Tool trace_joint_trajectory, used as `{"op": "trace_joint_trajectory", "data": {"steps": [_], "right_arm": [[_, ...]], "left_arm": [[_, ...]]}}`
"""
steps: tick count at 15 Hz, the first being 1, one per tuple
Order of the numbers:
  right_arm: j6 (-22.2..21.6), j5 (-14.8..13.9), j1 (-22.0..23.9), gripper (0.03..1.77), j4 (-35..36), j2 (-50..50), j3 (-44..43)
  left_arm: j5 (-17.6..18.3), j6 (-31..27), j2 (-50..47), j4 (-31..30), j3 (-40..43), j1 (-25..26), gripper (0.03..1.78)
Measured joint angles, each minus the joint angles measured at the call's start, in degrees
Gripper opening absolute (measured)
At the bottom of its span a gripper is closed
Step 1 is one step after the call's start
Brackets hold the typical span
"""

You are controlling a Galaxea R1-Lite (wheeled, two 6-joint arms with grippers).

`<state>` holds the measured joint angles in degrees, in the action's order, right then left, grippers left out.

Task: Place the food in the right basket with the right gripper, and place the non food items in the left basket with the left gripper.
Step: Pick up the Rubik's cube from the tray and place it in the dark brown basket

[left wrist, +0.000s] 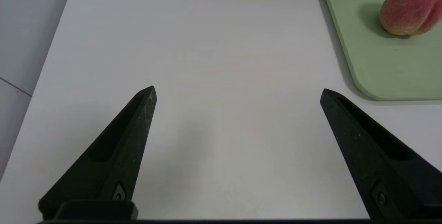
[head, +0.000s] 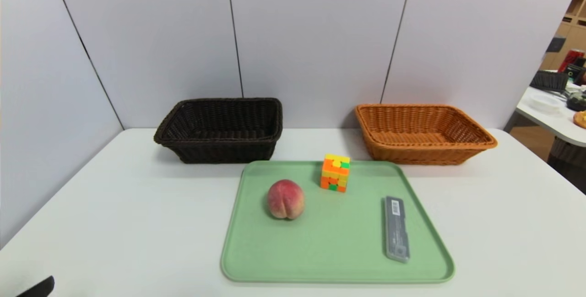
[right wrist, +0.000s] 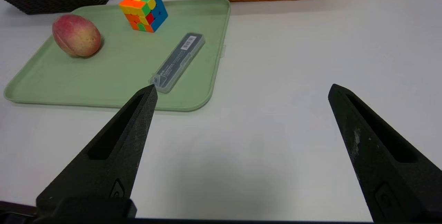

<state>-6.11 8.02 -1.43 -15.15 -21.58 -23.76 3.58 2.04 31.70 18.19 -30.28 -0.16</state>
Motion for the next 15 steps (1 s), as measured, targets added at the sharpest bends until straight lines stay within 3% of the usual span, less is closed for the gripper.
{"op": "trace_joint_trajectory", "data": {"steps": [2,6,15], "right_arm": [[-0.01,0.84,-0.11,1.71,-0.63,-4.90,-2.72],[0.22,5.73,-0.30,1.71,-1.66,-15.21,-8.42],[1.40,7.66,-1.21,1.71,-3.69,-35.54,-20.92]], "left_arm": [[1.29,0.00,5.77,2.86,-5.85,0.00,1.69],[5.67,0.22,16.20,4.27,-14.20,-0.02,1.69],[6.56,4.18,32.94,4.39,-25.04,-7.14,1.69]]}}
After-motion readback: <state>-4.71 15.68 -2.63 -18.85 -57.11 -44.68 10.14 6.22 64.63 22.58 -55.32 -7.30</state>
